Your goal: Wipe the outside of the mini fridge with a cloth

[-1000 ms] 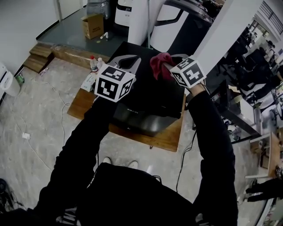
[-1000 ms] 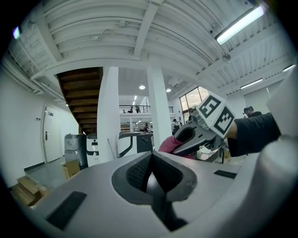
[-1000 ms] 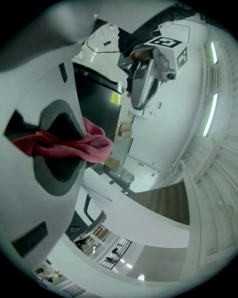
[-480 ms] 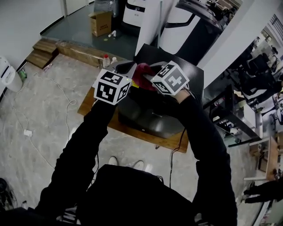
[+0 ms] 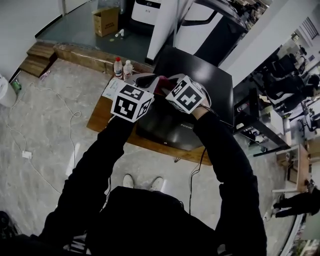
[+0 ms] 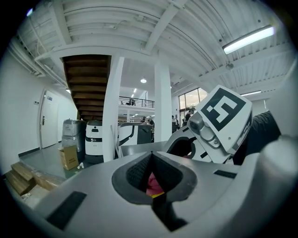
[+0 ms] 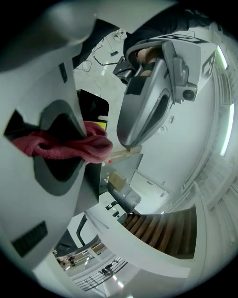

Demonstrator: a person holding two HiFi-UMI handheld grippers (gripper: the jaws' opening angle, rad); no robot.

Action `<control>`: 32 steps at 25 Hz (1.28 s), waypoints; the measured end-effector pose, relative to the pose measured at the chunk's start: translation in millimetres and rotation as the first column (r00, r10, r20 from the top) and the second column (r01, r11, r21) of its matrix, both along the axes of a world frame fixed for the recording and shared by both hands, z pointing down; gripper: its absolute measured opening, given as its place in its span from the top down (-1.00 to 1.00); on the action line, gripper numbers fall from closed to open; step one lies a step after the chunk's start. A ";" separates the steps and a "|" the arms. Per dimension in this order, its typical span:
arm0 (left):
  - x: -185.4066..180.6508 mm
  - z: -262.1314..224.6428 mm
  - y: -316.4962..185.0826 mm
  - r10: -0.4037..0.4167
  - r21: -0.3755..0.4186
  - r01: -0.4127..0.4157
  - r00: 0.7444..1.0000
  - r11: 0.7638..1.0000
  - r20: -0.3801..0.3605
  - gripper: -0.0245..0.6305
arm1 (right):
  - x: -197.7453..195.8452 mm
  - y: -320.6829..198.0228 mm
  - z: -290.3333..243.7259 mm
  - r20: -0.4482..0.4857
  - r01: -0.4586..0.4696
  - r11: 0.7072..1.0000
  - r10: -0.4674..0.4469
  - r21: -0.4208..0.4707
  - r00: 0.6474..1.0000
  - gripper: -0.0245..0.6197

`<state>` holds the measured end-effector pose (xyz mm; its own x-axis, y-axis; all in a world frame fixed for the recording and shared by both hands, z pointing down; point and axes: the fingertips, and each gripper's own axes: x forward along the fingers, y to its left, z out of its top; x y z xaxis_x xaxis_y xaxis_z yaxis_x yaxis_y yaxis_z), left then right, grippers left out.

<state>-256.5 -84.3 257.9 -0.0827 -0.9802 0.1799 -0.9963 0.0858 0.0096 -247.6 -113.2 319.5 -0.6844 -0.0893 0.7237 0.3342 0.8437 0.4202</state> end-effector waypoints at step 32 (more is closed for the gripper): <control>277.4 -19.5 -106.6 0.164 0.012 -0.164 0.986 0.986 0.026 0.91 | 300.4 -167.3 -4.6 0.001 -0.283 0.959 0.283 -0.003 0.959 0.66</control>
<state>20.9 -191.0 238.4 0.0753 -0.9833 0.1659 -0.9968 -0.0789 -0.0150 52.9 -280.5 314.9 -0.6327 -0.2775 0.7229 0.0808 0.9048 0.4181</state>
